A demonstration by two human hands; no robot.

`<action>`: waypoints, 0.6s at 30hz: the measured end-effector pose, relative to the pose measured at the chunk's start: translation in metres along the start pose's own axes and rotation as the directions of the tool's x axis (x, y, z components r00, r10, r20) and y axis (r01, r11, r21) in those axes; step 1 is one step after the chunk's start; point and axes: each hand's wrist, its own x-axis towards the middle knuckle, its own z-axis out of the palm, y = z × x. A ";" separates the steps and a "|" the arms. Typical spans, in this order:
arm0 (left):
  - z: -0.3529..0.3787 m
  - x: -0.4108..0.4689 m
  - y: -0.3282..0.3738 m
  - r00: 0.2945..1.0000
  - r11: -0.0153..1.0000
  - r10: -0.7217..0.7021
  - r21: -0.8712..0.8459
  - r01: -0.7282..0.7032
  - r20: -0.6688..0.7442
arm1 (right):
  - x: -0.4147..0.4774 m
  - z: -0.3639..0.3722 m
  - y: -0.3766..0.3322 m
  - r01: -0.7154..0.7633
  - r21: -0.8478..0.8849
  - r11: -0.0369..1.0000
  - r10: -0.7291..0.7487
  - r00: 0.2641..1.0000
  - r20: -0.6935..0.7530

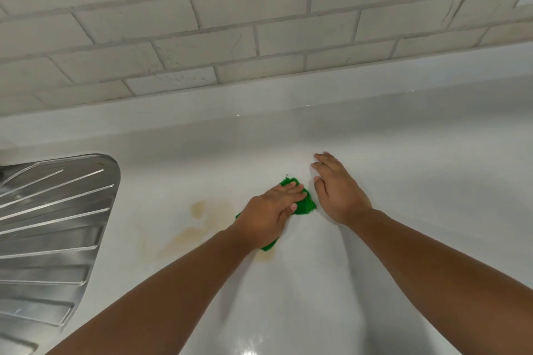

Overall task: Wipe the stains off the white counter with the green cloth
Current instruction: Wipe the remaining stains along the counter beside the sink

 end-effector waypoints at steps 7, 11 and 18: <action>0.020 -0.027 0.033 1.000 1.000 -0.002 -0.019 0.002 -0.007 | -0.023 -0.014 0.003 0.041 0.031 0.999 -0.042 0.999 0.019; 0.033 -0.044 0.053 1.000 0.999 -0.009 -0.032 0.008 -0.007 | -0.055 -0.028 0.008 0.080 -0.019 0.997 -0.079 0.996 0.028; 0.050 -0.080 0.093 0.997 0.998 -0.050 -0.043 0.047 -0.061 | -0.105 -0.042 0.021 0.120 -0.049 0.992 -0.118 0.992 0.041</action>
